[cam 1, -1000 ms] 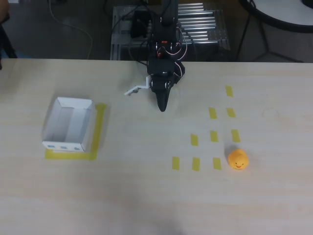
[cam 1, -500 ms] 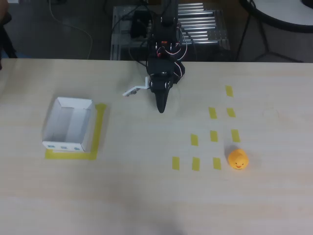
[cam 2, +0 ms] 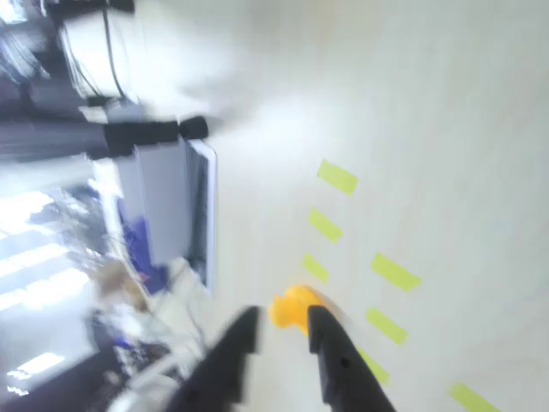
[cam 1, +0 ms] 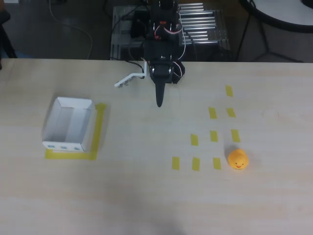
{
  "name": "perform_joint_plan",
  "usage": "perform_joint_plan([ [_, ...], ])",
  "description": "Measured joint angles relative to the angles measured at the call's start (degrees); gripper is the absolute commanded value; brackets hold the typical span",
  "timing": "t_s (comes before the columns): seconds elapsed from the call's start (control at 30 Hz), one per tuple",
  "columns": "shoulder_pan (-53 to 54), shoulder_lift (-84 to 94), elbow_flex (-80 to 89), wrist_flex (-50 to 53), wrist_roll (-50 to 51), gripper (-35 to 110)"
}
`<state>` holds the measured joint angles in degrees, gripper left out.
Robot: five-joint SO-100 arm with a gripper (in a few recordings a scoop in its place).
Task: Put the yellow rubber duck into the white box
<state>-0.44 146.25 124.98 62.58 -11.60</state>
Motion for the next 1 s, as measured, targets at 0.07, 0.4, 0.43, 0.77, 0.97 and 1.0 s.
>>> perform_joint_plan([
  [0.07,-1.58,-5.36,-6.77,4.22,-3.52,37],
  [0.4,-9.58,-33.57,-30.76,19.07,-14.59,62],
  [0.43,-10.72,-36.47,-33.05,20.21,-15.21,63],
  [0.77,-19.69,-61.87,-63.81,31.99,-14.24,66],
  [0.97,-21.8,-75.41,-78.84,34.89,-13.01,66],
  [1.0,-22.24,-77.7,-80.6,35.07,-13.01,67],
])
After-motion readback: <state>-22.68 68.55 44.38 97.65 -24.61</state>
